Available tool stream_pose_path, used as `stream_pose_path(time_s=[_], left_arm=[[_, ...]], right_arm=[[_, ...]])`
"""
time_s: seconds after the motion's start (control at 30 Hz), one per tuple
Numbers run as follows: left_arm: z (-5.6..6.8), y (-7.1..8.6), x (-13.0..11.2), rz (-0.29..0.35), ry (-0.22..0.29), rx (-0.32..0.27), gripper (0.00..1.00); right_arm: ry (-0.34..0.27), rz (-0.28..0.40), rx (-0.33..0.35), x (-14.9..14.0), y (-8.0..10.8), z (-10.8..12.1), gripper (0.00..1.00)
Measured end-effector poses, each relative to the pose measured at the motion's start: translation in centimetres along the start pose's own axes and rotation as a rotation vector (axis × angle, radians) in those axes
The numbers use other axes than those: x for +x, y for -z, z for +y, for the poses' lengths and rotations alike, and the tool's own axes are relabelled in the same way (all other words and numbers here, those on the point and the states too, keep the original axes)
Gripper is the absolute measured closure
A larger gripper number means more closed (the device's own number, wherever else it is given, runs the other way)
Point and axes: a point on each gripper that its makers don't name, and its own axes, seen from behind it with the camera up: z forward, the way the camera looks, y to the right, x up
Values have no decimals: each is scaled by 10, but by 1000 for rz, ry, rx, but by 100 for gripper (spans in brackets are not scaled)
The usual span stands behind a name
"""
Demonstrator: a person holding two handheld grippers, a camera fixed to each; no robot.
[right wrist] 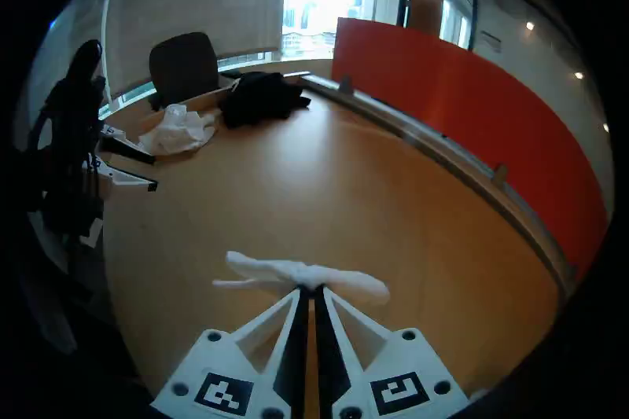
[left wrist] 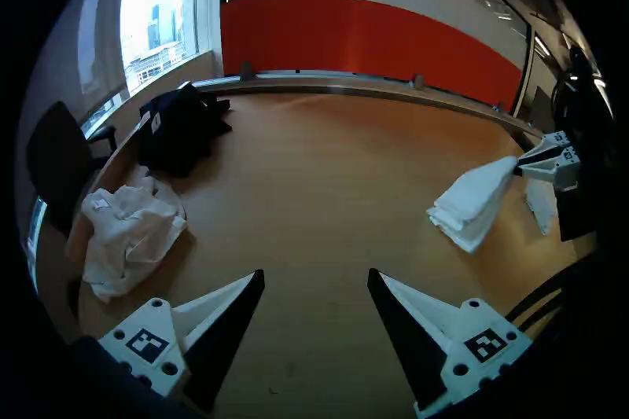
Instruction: Fold towel
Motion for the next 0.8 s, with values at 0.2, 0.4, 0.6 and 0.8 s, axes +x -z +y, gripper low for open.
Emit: stream_pose_path(time_s=[0.2, 0.4, 0.6, 0.8], left_arm=[[4, 0, 3, 5, -8, -9, 2], [8, 0, 6, 10, -12, -15, 2], [11, -1, 9, 13, -11, -18, 2], [14, -1, 12, 13, -14, -18, 2]], right_arm=[[17, 43, -10, 28, 16, 9, 95], [25, 47, -22, 33, 34, 23, 95], [13, 51, -39, 30, 52, 41, 95], [-19, 59, -61, 26, 73, 67, 95]])
